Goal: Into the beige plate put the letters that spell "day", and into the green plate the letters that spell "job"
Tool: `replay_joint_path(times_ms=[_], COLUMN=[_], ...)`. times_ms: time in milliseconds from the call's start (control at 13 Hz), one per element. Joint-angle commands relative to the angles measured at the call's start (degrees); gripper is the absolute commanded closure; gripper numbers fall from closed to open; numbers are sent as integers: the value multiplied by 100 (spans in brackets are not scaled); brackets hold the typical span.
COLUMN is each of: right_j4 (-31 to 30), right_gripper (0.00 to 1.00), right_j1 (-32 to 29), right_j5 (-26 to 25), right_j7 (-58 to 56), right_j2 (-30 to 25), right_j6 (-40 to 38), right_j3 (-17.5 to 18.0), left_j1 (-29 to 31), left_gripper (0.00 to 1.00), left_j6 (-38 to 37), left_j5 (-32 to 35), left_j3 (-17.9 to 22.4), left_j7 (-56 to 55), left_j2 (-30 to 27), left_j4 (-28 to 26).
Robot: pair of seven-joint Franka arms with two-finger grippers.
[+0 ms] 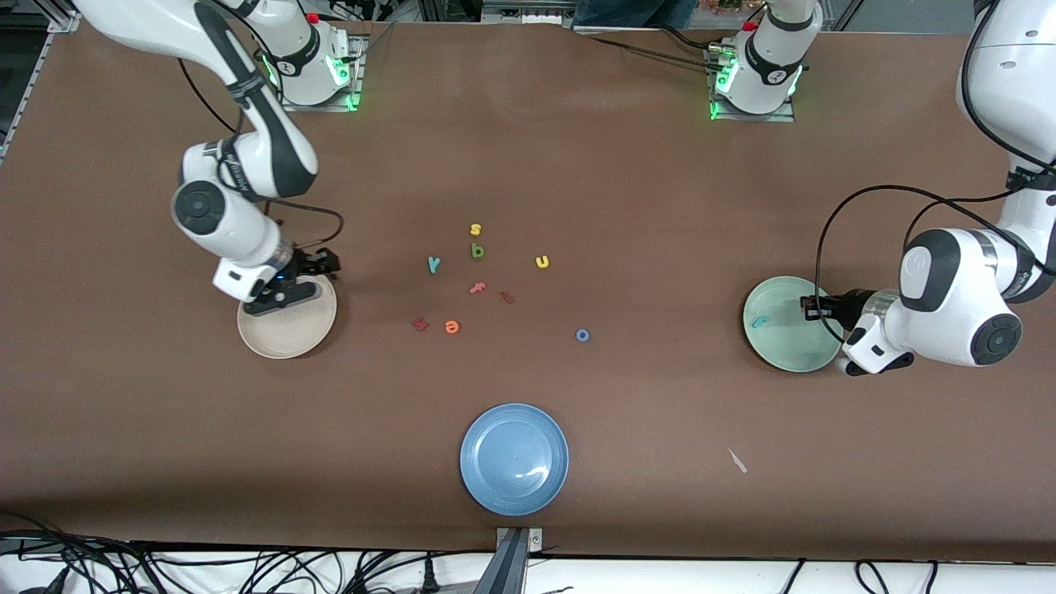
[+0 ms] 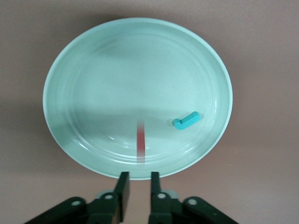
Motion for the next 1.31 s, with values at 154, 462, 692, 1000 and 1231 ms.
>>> replay_joint_path(times_ms=[154, 462, 692, 1000, 1231], right_j4=[299, 572, 668, 704, 704], right_gripper=[10, 10, 9, 9, 7], right_j1=[595, 1157, 1325, 1755, 1809], right_j5=[16, -106, -230, -327, -344], right_j7=[1431, 1713, 2004, 2232, 2259], right_j2=[277, 532, 673, 700, 796], right_j6=[-122, -113, -113, -104, -34], right_j3=[349, 332, 306, -44, -116], left_j1=[-11, -318, -958, -1934, -2532], left_gripper=[0, 0, 0, 0, 0], left_j6=[-10, 43, 777, 2037, 2704], left_j5=[27, -393, -922, -721, -37], left_j3=[-55, -546, -591, -539, -530], left_j7=[-114, -2000, -3476, -6024, -7221], left_j2=[-109, -135, -118, 92, 399], left_j4=[77, 218, 297, 297, 297])
